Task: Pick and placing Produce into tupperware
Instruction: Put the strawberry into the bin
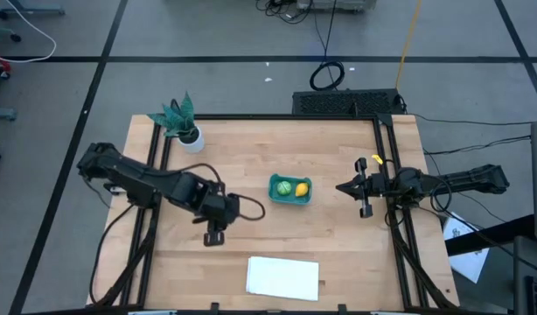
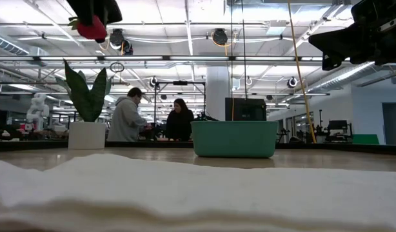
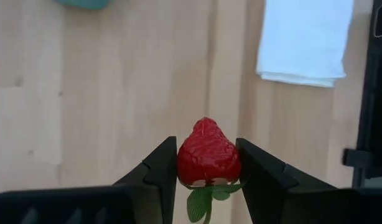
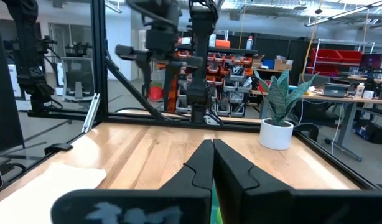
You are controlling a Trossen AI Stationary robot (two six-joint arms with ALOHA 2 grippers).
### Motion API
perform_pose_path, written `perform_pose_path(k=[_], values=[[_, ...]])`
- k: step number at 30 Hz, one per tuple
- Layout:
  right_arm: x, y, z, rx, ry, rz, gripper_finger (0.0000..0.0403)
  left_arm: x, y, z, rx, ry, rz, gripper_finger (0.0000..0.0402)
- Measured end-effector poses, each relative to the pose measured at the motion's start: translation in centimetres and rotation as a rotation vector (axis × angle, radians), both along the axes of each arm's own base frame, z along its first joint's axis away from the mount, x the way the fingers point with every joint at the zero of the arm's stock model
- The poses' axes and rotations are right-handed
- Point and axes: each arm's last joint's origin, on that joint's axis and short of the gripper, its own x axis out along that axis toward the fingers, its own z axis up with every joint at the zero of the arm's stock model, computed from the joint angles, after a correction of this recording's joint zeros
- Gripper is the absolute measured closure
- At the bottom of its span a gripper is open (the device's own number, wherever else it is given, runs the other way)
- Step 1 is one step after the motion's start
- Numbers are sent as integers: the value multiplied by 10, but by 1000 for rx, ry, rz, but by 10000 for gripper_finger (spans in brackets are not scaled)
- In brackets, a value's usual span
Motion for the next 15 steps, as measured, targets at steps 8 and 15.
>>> perform_pose_path(k=[8,15], values=[[0,0,0,0,1,0,403,-7,27,13,16,-21,26,268],[0,0,0,-1,3,0,403,-14,52,22,36,-35,48,268]])
